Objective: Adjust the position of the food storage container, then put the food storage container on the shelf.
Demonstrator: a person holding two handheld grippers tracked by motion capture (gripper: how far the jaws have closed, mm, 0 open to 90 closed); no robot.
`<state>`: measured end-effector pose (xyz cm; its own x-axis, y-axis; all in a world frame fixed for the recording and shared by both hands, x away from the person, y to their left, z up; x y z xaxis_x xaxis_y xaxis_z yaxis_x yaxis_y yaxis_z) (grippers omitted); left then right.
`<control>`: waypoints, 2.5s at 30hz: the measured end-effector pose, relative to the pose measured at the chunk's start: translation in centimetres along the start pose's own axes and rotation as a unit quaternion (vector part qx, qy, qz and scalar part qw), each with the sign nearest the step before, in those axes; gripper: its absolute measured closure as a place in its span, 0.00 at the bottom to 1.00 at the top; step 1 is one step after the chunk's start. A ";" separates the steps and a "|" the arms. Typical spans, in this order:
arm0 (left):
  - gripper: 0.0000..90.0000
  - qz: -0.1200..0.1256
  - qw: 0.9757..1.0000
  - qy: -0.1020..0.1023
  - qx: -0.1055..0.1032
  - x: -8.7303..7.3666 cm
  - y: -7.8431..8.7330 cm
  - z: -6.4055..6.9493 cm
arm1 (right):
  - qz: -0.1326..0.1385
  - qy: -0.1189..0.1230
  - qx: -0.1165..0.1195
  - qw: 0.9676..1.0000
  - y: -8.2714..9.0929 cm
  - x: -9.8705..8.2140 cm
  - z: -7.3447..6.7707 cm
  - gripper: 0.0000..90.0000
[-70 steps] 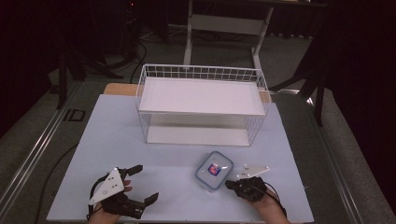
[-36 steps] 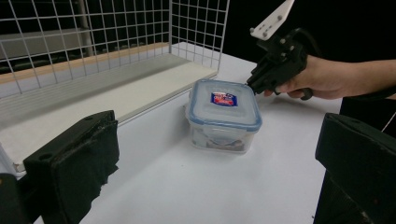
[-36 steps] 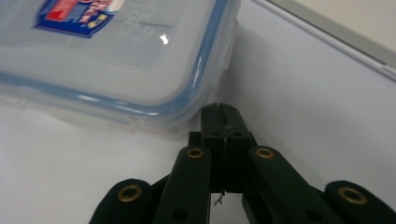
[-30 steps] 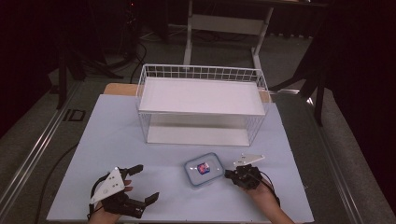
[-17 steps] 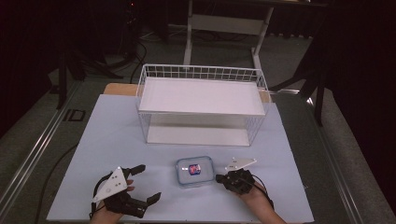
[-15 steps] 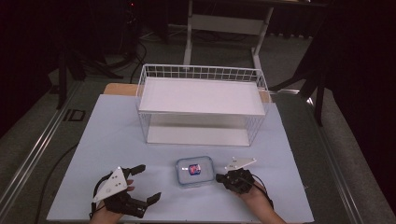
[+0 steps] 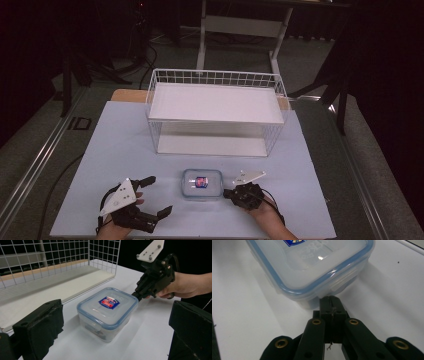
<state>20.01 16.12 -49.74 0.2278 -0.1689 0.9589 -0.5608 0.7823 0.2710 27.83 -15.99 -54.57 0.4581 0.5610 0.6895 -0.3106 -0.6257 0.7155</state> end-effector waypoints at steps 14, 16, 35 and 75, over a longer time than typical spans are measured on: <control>0.01 0.000 1.000 -0.003 -0.005 0.1 -0.2 0.2 | 0.003 0.001 -0.004 1.000 -2.0 1.3 0.2 1.00; 0.01 0.000 1.000 -0.003 -0.005 0.1 -0.2 0.2 | 0.002 0.001 -0.005 1.000 -2.1 1.4 0.2 1.00; 0.01 -0.007 1.000 0.000 -0.004 -0.1 -0.3 0.1 | 0.072 -0.001 0.000 0.997 3.1 1.3 -0.8 0.56; 0.03 -0.161 0.964 0.209 0.006 3.3 -5.6 -4.1 | 0.080 -0.104 -0.043 0.990 3.7 6.1 0.5 0.12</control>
<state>27.15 13.63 -48.45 0.6920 -0.1430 0.7075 -0.4161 0.7219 0.5529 29.88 -15.14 -47.73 0.5557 0.3292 0.7635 -0.4595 -0.6437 0.6120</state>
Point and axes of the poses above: each handheld gripper's, and its own axes: y roughly backward along the jaws, x roughly out of its top, z roughly to its right, the point moved 2 cm from there along -y, roughly forward along the jaws
